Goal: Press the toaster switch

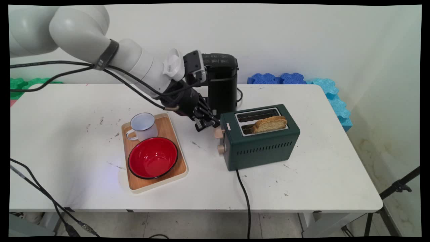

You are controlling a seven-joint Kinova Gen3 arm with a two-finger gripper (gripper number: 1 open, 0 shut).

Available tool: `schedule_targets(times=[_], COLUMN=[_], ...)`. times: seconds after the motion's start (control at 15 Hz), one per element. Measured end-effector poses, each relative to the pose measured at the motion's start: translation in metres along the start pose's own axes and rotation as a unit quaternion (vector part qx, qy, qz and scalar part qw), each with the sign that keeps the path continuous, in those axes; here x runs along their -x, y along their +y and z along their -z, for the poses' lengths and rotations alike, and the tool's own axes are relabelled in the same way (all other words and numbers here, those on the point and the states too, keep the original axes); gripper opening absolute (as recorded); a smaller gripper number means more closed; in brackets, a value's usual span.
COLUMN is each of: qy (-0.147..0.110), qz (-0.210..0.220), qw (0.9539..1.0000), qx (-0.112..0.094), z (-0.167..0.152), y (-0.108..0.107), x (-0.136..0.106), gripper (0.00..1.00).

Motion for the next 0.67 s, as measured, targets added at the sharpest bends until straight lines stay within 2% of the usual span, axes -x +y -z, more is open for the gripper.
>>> schedule_targets(times=[0.67], qy=[-0.004], qz=[0.017], qw=[0.9997], qx=[0.017], z=[-0.02], y=[-0.003], x=[0.007], gripper=[0.0])
